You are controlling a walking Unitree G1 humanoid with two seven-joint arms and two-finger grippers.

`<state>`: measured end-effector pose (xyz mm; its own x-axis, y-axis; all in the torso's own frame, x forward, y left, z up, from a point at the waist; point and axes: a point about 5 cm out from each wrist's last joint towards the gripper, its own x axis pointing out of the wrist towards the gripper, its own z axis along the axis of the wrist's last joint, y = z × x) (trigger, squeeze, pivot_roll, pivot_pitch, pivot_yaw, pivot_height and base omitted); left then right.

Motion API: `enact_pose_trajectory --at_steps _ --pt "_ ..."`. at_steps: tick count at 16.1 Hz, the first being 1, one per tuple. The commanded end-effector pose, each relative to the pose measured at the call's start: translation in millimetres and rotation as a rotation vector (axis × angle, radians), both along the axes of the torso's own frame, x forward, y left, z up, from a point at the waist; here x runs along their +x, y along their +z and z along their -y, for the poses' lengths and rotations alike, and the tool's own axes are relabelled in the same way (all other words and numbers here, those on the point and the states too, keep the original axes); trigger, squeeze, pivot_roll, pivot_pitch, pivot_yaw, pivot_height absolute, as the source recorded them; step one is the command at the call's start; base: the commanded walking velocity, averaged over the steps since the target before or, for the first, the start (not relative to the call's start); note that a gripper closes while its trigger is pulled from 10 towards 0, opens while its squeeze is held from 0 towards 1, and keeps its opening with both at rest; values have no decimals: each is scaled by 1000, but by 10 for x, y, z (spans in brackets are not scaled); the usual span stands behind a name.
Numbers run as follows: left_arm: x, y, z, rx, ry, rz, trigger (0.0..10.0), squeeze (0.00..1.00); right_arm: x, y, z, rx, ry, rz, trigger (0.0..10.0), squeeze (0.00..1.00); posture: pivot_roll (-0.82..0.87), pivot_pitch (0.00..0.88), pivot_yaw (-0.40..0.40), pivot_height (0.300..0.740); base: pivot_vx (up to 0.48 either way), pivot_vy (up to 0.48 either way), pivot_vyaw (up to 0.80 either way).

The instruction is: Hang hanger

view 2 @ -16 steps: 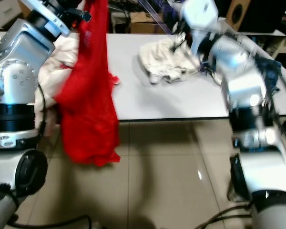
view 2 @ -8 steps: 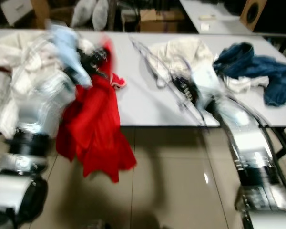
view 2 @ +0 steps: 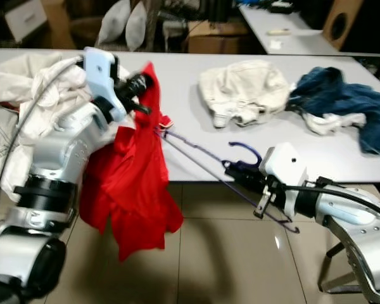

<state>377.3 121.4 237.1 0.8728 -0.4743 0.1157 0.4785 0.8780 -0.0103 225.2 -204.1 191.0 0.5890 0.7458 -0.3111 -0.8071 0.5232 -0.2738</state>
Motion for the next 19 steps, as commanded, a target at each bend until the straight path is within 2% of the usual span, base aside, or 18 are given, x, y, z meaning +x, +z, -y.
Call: enact_pose_trajectory --at_steps 1,2,3,6,8,10,11,12,13,14,15,16,18,19 --pt "32 154 -5 -8 18 57 10000 0 -43 89 53 -11 8 5 10000 0 22 0 30 740 364 0 0" --pt "84 304 40 -21 1 95 10000 0 -111 141 51 -16 58 -34 10000 0 20 0 31 740 360 0 0" --pt "95 360 65 -27 -10 109 10000 0 -131 158 36 -11 77 -45 10000 0 20 0 31 740 360 0 0" --pt "38 659 266 -109 -138 176 10000 0 -56 120 -128 5 120 -50 10000 0 20 0 31 740 366 0 0" --pt "-76 943 411 -193 -262 240 10000 0 107 71 -282 14 120 -31 10000 0 27 0 24 740 366 0 0" --pt "-190 1189 488 -243 -352 300 10000 0 363 55 -374 -6 48 29 10000 0 32 0 20 740 368 0 0" --pt "-289 1434 472 -281 -408 365 10000 0 747 192 -323 -45 -114 171 10000 0 37 0 15 740 368 0 0" --pt "-314 1503 454 -294 -419 384 10000 0 861 263 -295 -54 -167 222 10000 0 37 0 15 740 368 0 0" --pt "-337 1680 332 -363 -417 412 10000 0 1138 637 -210 5 -305 400 10000 0 41 0 13 740 368 0 0" --pt "-344 1805 209 -424 -403 434 10000 0 1292 1025 -171 69 -376 553 10000 0 43 0 10 740 364 0 0" --pt "-339 1834 160 -439 -390 442 10000 0 1324 1184 -168 85 -383 612 10000 0 43 0 10 740 368 0 0" --pt "-284 1855 -13 -420 -317 458 10000 0 1352 1569 -188 142 -370 750 10000 0 47 0 6 740 368 0 0" --pt "-257 1857 -100 -399 -276 463 10000 0 1362 1727 -203 173 -364 811 10000 0 47 0 5 740 368 0 0" --pt "-183 1826 -260 -366 -171 461 10000 0 1364 1817 -245 195 -321 836 10000 0 49 0 2 740 364 0 0"
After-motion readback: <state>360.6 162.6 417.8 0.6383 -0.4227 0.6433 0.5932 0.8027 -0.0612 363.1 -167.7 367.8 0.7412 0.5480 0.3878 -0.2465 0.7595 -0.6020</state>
